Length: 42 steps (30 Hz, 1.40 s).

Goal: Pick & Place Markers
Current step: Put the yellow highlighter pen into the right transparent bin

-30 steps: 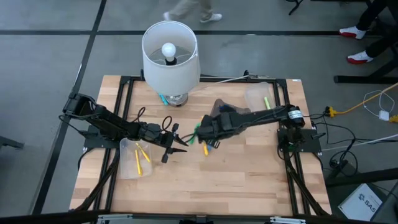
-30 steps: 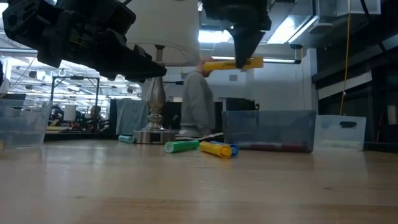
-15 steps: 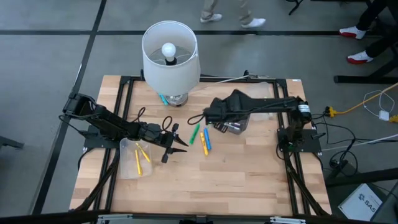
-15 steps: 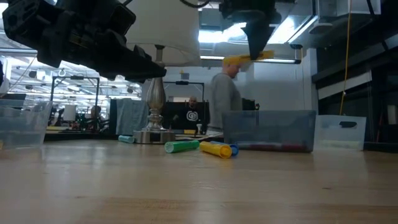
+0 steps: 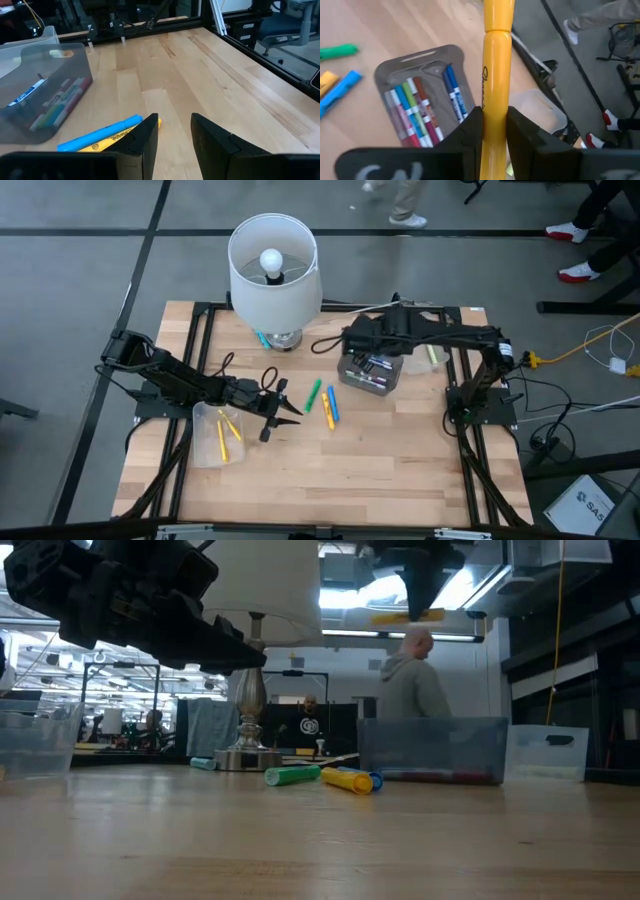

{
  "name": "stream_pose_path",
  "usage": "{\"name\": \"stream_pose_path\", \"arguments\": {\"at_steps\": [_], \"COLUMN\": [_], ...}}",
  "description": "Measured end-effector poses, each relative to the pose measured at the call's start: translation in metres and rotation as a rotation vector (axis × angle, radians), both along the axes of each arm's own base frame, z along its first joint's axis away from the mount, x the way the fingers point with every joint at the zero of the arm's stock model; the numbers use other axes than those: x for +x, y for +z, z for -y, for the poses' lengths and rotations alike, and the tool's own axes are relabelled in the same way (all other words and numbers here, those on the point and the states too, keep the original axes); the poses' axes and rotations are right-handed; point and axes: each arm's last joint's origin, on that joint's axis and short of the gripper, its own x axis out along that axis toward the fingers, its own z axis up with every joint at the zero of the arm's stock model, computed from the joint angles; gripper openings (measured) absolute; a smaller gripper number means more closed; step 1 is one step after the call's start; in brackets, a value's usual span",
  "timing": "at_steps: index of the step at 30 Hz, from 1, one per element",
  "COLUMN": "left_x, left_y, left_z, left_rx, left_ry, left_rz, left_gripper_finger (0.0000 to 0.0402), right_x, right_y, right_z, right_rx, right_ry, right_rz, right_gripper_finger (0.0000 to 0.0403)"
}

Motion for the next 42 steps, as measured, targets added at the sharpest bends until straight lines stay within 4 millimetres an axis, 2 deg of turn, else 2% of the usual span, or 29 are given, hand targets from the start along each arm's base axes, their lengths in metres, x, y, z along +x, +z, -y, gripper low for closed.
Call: {"name": "stream_pose_path", "arguments": {"at_steps": [4, 8, 13, 20, 25, 31, 42], "left_x": [0.000, 0.000, 0.000, 0.000, 0.000, 0.000, 0.000], "left_y": [0.000, 0.000, -0.001, -0.001, -0.001, -0.001, -0.001], "left_z": [0.000, 0.000, 0.000, 0.000, -0.001, -0.001, -0.001], "left_rx": [0.001, 0.001, 0.002, 0.003, 0.008, 0.008, 0.009], "left_ry": [0.000, 0.000, 0.000, 0.005, 0.022, 0.023, 0.025], "left_rz": [-0.004, -0.004, -0.011, -0.010, -0.010, -0.009, -0.009], "left_gripper_finger": [0.0114, 0.0114, 0.0115, 0.0116, 0.0116, 0.0116, 0.0116], "right_x": [-0.003, -0.011, -0.046, -0.094, -0.117, -0.127, -0.136], "right_y": [0.002, -0.013, -0.040, -0.057, -0.068, -0.087, -0.134], "right_z": [0.008, 0.017, 0.029, 0.034, 0.036, 0.040, 0.060], "right_rx": [-0.004, 0.002, 0.014, 0.013, 0.012, 0.020, 0.007], "right_ry": [-0.029, -0.078, -0.221, -0.380, -0.455, -0.488, -0.525], "right_rz": [0.007, -0.046, -0.082, 0.033, 0.057, 0.018, -0.017], "right_gripper_finger": [0.0064, 0.0064, 0.0064, 0.0064, 0.0064, 0.0067, 0.0070]}}
